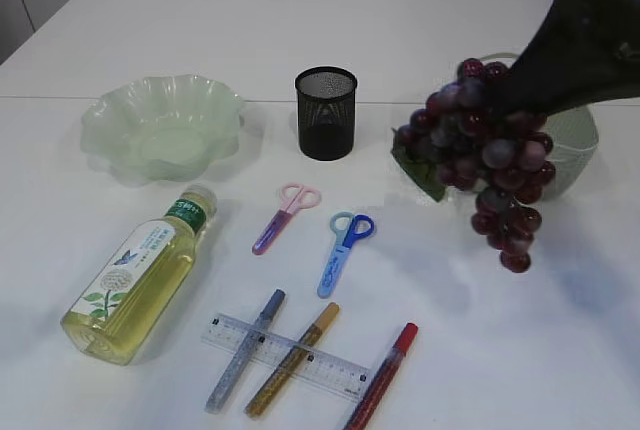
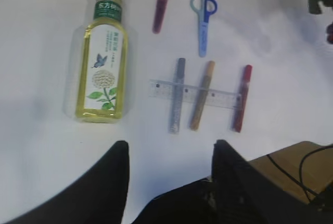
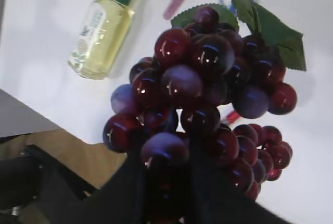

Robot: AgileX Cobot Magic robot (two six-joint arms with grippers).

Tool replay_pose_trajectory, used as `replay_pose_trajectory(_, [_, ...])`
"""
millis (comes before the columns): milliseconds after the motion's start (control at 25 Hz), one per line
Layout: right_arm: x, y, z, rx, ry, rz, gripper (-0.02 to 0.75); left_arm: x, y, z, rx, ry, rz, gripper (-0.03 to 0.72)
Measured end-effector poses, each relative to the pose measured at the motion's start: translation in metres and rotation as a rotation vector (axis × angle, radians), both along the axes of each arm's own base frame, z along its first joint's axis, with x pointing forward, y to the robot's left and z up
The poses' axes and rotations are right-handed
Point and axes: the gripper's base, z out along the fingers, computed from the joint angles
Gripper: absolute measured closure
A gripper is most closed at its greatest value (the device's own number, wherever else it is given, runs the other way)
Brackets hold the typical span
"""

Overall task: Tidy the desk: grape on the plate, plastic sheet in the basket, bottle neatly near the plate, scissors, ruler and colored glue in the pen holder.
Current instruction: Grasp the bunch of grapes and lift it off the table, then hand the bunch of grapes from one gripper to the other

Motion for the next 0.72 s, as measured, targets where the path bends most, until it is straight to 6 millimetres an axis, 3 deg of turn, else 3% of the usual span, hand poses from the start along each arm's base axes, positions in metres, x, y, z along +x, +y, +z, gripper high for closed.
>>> replay_pose_trajectory(280, [-0.002, 0.013, 0.015, 0.188, -0.034, 0.045, 0.600, 0.015, -0.020, 0.000, -0.133, -0.031, -0.176, 0.299])
replay_pose_trajectory(600, [0.000, 0.019, 0.051, 0.288, -0.152, 0.080, 0.600, 0.029, -0.034, 0.010, -0.233, -0.220, -0.313, 0.279])
replay_pose_trajectory(720, [-0.001, 0.022, 0.065, 0.336, -0.197, 0.103, 0.601, 0.033, -0.039, 0.014, -0.278, -0.285, -0.359, 0.230])
